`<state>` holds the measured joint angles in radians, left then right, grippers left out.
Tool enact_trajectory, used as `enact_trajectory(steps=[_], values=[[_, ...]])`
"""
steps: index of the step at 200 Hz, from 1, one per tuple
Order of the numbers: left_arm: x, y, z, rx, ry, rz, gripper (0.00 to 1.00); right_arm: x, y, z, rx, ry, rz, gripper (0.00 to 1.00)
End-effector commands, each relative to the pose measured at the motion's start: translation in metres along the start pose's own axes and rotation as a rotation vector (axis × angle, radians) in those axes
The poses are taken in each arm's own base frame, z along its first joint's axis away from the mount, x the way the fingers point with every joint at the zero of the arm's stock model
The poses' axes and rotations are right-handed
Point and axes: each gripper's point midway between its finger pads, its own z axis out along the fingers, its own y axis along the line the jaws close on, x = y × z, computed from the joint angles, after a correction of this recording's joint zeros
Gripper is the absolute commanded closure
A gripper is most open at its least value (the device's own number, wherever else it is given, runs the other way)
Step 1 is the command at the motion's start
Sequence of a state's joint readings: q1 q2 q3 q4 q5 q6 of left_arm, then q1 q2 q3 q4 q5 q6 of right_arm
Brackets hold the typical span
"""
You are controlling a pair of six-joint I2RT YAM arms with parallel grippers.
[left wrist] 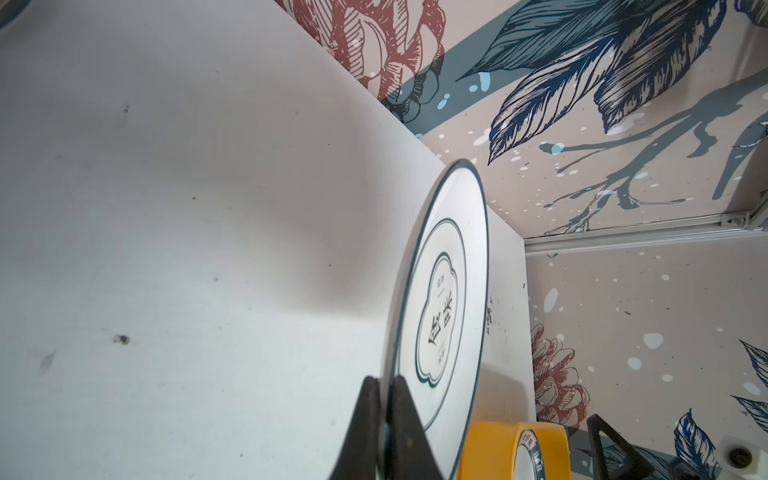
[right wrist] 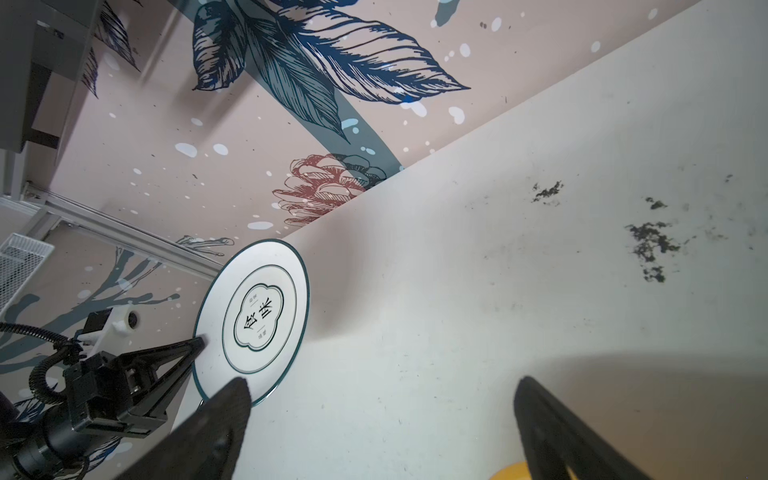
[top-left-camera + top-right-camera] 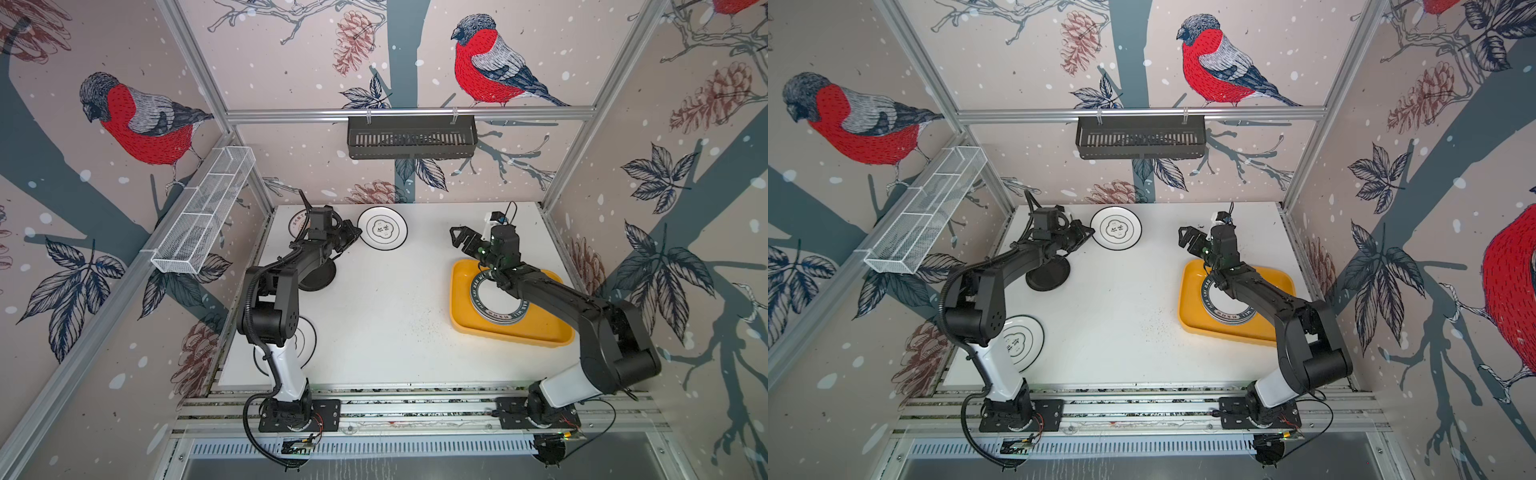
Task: Place the plates into the plastic bin on the countertop
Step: 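Lift the white plate with the left gripper while the right gripper reaches toward it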
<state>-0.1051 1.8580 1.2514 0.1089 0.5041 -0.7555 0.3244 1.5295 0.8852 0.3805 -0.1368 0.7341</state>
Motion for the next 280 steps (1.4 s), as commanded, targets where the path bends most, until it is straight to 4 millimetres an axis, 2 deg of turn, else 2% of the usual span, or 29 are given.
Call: enact_trajectory(steps=[1,33,71,92,109,131,165,198,212,218,280], values=[[0.012,-0.007,-0.01,0.004,0.061,0.052,0.91,-0.001,0.015,0.0,-0.084,0.0,0.03,0.01],[0.028,-0.012,-0.025,-0.004,0.127,0.081,0.91,0.015,0.024,0.0,-0.14,0.05,0.051,0.01],[0.045,-0.018,-0.045,0.003,0.179,0.131,0.91,0.044,0.04,0.002,-0.169,0.135,0.02,0.01],[0.047,-0.033,-0.058,0.06,0.155,0.156,0.91,0.055,0.045,0.002,-0.172,0.174,0.019,0.0],[0.05,-0.045,-0.066,0.123,0.139,0.171,0.91,0.06,0.047,0.0,-0.173,0.18,0.04,0.01],[0.056,-0.052,-0.074,0.168,0.132,0.187,0.91,0.059,0.053,-0.002,-0.186,0.192,0.045,0.01],[0.064,-0.059,-0.085,0.214,0.136,0.204,0.91,0.058,0.052,-0.001,-0.148,0.224,0.007,0.01],[0.07,-0.065,-0.085,0.281,0.166,0.175,0.91,0.058,0.05,-0.008,-0.141,0.212,0.015,0.01],[0.071,-0.063,-0.082,0.279,0.176,0.164,0.91,0.061,0.05,-0.011,-0.145,0.228,0.011,0.01],[0.079,-0.054,-0.079,0.271,0.192,0.146,0.91,0.064,0.049,-0.011,-0.145,0.237,0.011,0.01],[0.087,-0.045,-0.069,0.28,0.228,0.094,0.91,0.085,0.046,-0.009,-0.175,0.315,0.041,0.01]])
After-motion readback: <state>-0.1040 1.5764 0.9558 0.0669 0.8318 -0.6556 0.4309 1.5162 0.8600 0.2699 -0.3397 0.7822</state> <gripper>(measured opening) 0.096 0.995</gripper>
